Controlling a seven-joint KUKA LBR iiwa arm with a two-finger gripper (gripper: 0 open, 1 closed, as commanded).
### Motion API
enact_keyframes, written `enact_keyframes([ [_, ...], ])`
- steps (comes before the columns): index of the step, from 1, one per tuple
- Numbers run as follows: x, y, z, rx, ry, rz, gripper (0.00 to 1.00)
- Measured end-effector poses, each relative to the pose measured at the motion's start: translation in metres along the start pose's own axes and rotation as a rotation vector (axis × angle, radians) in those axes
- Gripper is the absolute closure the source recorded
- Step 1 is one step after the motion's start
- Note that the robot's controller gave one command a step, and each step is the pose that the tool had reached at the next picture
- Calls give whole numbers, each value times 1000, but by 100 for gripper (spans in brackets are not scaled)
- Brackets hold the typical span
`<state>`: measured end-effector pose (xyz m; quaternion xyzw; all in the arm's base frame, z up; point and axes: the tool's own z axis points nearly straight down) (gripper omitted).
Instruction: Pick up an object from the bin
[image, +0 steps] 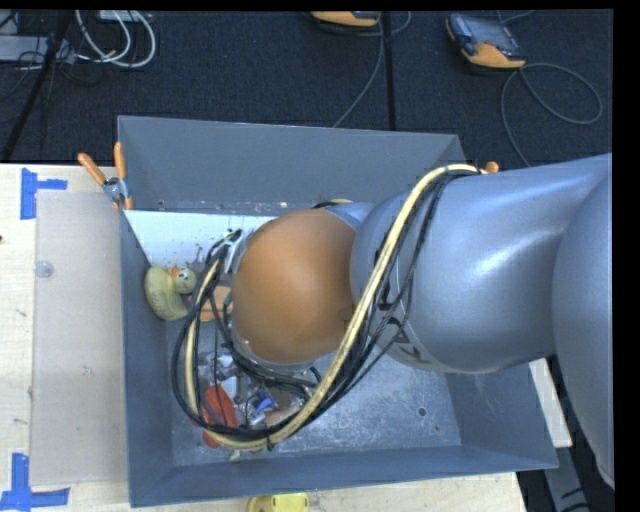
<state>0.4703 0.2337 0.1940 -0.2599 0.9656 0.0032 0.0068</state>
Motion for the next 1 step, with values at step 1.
enact_keyframes([
  [1, -6, 5, 3, 0, 0, -8, 100],
])
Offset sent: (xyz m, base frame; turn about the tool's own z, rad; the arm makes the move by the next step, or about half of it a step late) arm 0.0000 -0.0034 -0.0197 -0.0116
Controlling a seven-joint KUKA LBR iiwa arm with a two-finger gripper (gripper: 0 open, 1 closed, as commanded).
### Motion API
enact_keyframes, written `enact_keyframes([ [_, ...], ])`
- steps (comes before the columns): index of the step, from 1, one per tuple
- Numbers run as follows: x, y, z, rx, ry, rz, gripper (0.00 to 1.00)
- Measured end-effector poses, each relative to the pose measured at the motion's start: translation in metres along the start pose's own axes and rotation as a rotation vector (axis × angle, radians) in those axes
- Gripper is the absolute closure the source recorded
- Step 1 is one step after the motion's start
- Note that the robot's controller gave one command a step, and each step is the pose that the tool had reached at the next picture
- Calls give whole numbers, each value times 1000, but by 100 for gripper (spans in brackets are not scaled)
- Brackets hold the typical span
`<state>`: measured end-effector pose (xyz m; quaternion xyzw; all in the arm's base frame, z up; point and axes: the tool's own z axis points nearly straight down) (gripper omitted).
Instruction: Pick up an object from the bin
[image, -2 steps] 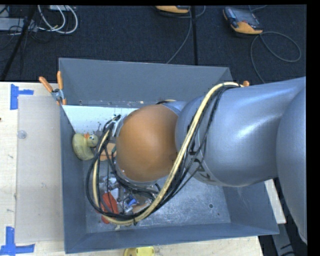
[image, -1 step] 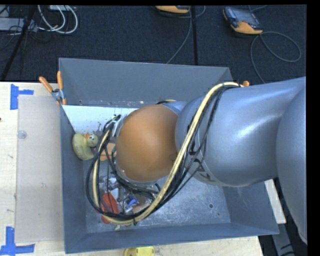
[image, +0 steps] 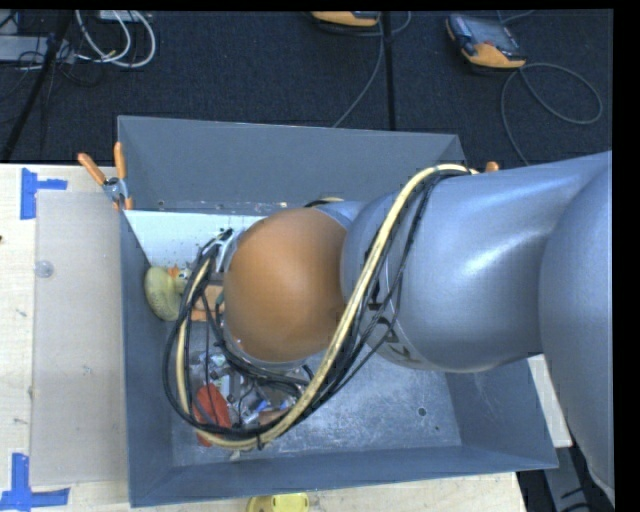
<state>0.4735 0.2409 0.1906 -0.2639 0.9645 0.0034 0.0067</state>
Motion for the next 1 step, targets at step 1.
enact_keyframes([
  [1, 0, 1, 2, 0, 0, -1, 100],
])
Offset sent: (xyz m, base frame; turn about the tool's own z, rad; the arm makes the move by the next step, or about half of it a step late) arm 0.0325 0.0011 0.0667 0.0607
